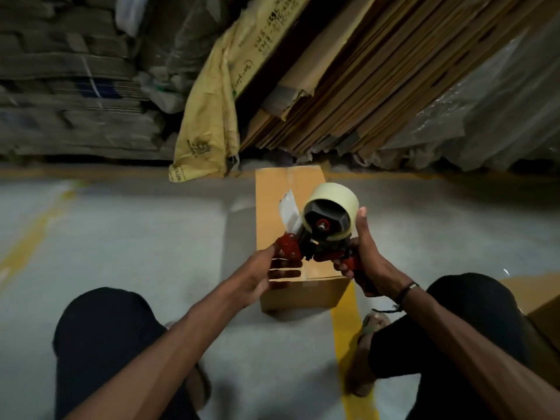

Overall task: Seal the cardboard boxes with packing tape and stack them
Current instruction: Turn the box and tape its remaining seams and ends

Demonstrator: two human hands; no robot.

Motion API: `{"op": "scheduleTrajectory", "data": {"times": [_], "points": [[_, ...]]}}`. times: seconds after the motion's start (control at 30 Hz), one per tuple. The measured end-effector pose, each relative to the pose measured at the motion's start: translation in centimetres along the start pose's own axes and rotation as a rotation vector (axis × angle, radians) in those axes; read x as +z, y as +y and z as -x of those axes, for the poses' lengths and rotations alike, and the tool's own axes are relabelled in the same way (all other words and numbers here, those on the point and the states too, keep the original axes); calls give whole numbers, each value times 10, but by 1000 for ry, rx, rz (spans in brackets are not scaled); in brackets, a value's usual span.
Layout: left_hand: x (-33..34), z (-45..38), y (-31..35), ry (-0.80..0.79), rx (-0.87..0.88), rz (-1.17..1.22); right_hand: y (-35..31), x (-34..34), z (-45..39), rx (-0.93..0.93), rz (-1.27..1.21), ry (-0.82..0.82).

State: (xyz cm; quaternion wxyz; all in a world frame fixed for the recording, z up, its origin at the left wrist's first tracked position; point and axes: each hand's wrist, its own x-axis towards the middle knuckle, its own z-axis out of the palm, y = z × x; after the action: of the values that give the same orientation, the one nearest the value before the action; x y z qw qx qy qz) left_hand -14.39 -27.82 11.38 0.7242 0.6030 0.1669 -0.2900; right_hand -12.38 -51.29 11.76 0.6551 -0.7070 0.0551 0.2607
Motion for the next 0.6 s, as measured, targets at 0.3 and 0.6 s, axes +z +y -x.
{"op": "scheduleTrajectory", "data": {"times": [0.3, 0.6], "points": [[-6, -5, 3, 51, -9, 456, -9, 13, -1, -68, -7, -40], [-5, -10, 1, 23, -60, 474, -1, 4, -13, -68, -10, -12]]}}
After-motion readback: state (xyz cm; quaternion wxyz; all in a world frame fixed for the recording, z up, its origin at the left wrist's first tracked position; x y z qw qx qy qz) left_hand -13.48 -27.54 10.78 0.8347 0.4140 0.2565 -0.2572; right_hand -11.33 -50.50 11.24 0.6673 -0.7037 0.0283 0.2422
